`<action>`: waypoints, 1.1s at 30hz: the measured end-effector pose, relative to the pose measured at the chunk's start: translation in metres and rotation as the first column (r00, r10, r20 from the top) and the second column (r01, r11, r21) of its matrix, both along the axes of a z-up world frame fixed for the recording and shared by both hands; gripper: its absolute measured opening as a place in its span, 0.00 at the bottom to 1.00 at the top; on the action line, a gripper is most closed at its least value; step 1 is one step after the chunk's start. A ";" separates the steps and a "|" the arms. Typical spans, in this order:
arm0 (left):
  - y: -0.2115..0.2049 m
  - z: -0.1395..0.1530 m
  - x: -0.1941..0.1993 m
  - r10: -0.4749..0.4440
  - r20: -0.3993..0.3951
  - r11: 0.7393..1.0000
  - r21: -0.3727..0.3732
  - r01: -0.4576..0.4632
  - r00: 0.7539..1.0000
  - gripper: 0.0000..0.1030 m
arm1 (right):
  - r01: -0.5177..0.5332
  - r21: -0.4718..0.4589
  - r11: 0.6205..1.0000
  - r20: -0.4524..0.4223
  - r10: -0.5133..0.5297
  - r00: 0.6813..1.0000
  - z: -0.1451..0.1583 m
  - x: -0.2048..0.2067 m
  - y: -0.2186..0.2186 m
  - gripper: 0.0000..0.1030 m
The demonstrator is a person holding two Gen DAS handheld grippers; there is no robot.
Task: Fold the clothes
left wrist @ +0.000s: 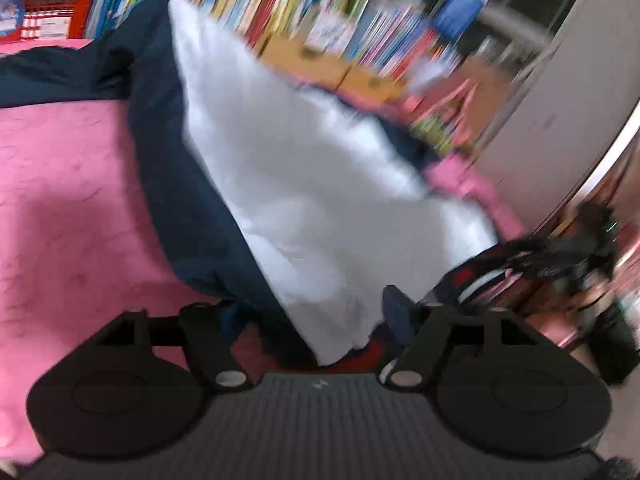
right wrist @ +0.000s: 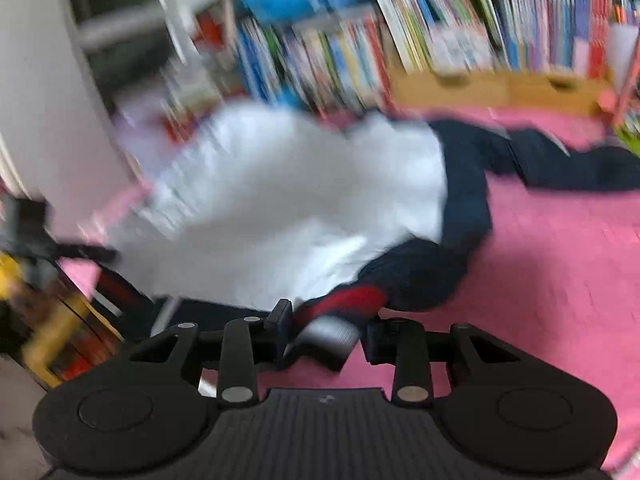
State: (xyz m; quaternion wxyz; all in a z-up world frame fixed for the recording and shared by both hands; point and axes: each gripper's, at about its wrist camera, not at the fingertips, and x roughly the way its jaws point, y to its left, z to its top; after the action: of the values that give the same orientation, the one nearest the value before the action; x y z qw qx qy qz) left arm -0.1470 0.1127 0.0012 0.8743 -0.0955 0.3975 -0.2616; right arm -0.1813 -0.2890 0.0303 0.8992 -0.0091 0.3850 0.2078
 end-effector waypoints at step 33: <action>0.014 0.001 -0.030 0.007 0.040 0.998 -0.058 -0.005 0.999 1.00 | 0.214 0.130 0.968 -0.224 -0.182 0.957 -0.019 0.014 -0.021 0.69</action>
State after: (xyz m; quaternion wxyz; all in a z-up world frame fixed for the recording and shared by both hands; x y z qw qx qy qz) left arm -0.1768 0.1268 0.0021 0.8797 -0.1168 0.3720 -0.2723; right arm -0.1670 -0.3098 0.0112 0.8677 0.1206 0.4599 0.1450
